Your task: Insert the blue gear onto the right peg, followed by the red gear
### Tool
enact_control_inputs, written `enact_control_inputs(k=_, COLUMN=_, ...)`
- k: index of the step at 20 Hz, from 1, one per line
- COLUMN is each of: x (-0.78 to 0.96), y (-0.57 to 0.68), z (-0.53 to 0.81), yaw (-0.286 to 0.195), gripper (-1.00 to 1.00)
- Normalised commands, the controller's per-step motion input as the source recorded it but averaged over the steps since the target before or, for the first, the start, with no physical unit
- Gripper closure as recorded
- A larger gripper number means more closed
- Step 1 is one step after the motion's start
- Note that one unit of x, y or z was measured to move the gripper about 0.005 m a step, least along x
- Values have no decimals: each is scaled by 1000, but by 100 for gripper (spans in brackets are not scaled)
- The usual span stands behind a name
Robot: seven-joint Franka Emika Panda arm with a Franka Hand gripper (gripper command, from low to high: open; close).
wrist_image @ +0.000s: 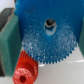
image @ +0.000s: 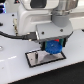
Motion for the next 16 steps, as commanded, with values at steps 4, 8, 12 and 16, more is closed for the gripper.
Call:
enact_control_inputs(k=4, x=227, y=-16, z=27, yaw=0, gripper=100)
enact_control_inputs(k=8, x=155, y=-17, z=243, yaw=0, gripper=100)
enact_control_inputs(k=12, x=125, y=-32, z=12, yaw=0, gripper=100)
enact_control_inputs(k=16, x=106, y=-1, z=197, yaw=0, gripper=100)
